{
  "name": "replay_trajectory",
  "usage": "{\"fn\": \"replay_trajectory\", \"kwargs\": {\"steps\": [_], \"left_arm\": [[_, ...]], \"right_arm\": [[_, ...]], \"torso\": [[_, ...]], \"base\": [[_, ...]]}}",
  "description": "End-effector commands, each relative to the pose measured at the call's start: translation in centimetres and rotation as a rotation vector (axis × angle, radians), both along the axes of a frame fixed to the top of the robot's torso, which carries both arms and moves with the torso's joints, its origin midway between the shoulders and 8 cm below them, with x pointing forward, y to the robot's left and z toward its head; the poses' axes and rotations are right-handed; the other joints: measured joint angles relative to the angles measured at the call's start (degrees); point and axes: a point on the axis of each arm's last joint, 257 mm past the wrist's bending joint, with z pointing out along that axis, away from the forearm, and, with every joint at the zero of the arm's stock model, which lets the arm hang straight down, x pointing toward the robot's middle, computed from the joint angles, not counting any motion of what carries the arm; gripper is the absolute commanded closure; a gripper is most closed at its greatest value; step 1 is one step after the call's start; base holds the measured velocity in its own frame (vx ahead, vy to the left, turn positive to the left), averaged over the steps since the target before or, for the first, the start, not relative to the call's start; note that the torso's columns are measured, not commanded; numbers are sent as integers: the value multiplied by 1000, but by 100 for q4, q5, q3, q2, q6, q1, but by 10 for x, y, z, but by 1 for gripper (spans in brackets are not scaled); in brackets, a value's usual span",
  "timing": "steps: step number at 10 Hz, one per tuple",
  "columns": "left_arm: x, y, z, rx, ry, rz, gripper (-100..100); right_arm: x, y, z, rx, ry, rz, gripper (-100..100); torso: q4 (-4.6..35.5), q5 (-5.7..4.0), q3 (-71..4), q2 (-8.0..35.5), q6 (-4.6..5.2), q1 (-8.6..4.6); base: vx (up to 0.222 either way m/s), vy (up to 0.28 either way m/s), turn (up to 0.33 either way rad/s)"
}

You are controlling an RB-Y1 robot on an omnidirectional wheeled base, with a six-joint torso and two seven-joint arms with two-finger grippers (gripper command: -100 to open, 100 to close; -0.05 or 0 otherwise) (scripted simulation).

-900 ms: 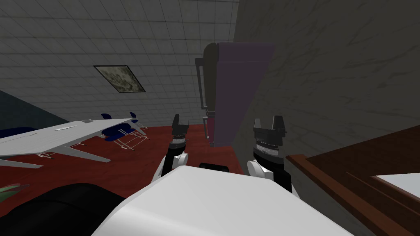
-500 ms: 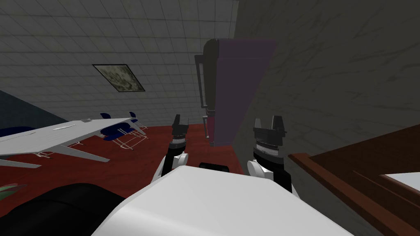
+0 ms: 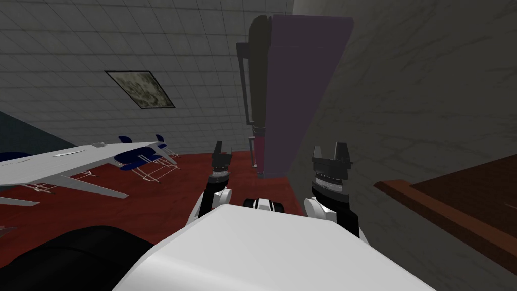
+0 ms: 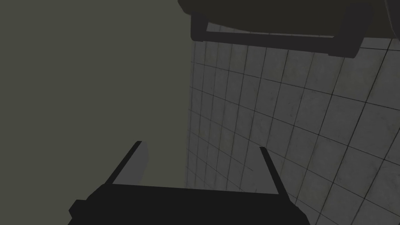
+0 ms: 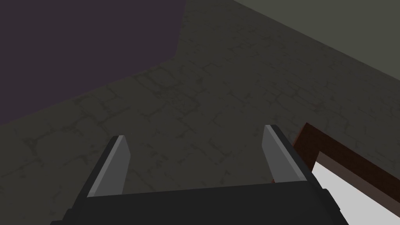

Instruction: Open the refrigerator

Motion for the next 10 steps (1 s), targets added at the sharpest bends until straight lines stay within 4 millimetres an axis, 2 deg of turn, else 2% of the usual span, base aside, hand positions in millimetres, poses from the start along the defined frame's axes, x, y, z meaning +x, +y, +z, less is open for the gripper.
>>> {"fn": "replay_trajectory", "kwargs": {"steps": [1, 3, 7, 10], "left_arm": [[0, 0, 0, 0, 0, 0, 0], [0, 0, 0, 0, 1, 0, 0], [0, 0, 0, 0, 1, 0, 0], [0, 0, 0, 0, 1, 0, 0]], "right_arm": [[2, 6, -3, -53, 18, 4, -100], [7, 14, -10, -143, 49, -4, -100], [19, 23, -31, -355, 127, -77, -100], [29, 23, -49, -527, 188, -174, -100]], "torso": [[423, 0, -846, 423, 0, 0], [667, 3, -1354, 667, 0, 9], [689, 1, -1388, 682, 0, 3], [693, 1, -1380, 696, 1, 3]], "base": [[13, 15, 24], [18, 44, 33], [51, 80, 56], [56, 106, 77]]}}
